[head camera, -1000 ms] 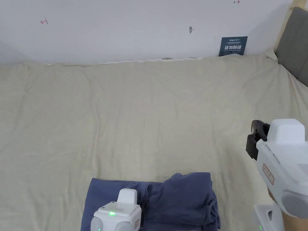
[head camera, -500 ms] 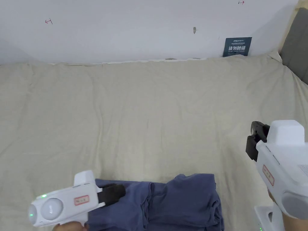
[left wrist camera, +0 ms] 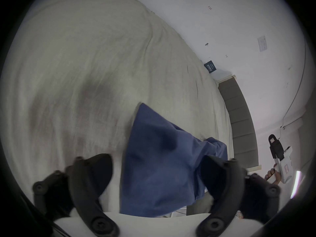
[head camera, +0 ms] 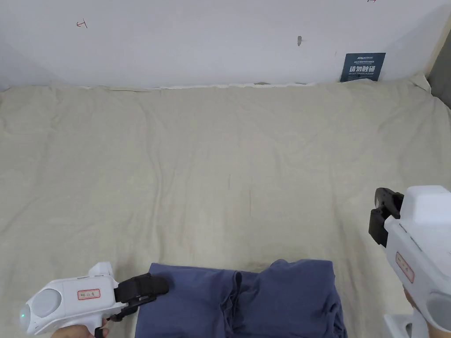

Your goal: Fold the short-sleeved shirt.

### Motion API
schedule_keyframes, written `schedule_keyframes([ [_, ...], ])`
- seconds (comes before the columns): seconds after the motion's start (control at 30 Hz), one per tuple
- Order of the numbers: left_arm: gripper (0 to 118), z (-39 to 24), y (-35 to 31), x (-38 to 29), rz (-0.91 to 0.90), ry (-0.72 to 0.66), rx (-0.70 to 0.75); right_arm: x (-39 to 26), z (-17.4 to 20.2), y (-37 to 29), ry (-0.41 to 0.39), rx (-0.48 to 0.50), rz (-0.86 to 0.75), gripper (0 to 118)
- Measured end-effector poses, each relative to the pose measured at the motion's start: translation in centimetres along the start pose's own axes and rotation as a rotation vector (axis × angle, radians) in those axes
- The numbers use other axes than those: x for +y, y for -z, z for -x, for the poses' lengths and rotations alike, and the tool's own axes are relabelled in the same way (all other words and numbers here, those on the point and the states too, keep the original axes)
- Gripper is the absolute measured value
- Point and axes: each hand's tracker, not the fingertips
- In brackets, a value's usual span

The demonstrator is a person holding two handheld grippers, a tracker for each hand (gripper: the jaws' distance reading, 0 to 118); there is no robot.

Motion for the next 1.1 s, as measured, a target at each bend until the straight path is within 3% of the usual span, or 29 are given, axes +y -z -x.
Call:
schedule_keyframes([
  [0.2, 55, 0.3, 0.9, -0.2, 0.008, 0.078, -0.042, -0.1, 0.2, 0.4, -0.014, -0.013, 0.016, 2],
  [0.3, 22, -0.5, 1.7, -0.8, 0.021, 0.140, 0.013, -0.1, 0.3, 0.4, -0.010, -0.010, 0.021, 1],
  [0.33, 16, -0.7, 1.6, -0.8, 0.013, 0.162, 0.036, -0.1, 0.3, 0.4, -0.011, -0.010, 0.020, 2],
  [0.43, 14, -0.8, 1.0, -1.1, -0.011, 0.116, 0.008, 0.0, 0.3, 0.3, -0.012, -0.007, 0.018, 2],
  [0.6, 11, -2.2, -2.0, -1.4, -0.075, 0.157, 0.031, 0.5, 0.0, -0.3, -0.007, 0.000, -0.003, 1],
  [0.83, 11, -2.0, -8.0, -0.8, -0.178, 0.188, 0.184, 0.7, -0.6, -1.5, 0.003, 0.014, -0.036, 1],
  [0.93, 11, -5.1, -8.8, -1.4, -0.199, 0.261, 0.301, 0.6, -0.9, -1.8, 0.013, 0.017, -0.044, 1],
  [1.1, 11, -12.7, -6.7, -2.8, -0.185, 0.355, 0.309, 0.6, -1.2, -2.3, 0.027, 0.018, -0.054, 1],
])
